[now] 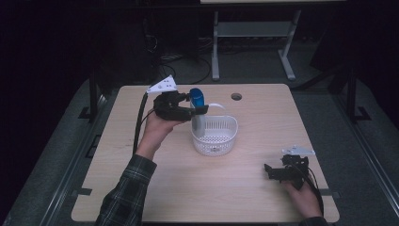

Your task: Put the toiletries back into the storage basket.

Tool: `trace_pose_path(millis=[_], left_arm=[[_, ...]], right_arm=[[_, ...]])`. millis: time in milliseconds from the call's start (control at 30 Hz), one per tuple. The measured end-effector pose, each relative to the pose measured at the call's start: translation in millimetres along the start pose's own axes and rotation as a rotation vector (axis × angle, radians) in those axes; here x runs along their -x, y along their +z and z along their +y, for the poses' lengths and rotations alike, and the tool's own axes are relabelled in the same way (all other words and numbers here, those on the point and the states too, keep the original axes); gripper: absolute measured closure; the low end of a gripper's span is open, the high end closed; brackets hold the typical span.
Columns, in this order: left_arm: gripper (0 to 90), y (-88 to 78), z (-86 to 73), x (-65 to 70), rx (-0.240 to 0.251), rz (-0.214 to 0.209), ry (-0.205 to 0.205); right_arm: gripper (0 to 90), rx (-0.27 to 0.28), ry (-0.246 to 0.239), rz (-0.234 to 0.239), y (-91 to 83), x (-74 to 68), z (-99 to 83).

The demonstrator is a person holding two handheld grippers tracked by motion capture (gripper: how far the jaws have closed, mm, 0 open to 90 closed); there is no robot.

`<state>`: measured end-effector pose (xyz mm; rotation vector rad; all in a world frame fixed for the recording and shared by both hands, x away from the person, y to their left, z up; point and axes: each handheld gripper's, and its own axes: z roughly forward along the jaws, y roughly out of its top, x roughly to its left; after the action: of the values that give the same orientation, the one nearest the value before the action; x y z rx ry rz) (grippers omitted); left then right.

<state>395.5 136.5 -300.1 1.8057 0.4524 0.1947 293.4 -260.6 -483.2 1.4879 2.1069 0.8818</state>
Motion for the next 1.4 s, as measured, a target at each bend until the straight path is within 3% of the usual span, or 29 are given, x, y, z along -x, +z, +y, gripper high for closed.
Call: trace_pose_path(millis=[900,1400], left_arm=[[36.0,25.0,-28.6,-0.1,-0.034,0.031,0.022],[35.9,35.8,-49.3,3.5,-0.051,0.026,0.033]], right_arm=[[0.7,0.001,0.000,0.000,-0.1,-0.1,-0.1],[0.7,0.001,0.000,0.001,0.0,-0.1,-0.1]])
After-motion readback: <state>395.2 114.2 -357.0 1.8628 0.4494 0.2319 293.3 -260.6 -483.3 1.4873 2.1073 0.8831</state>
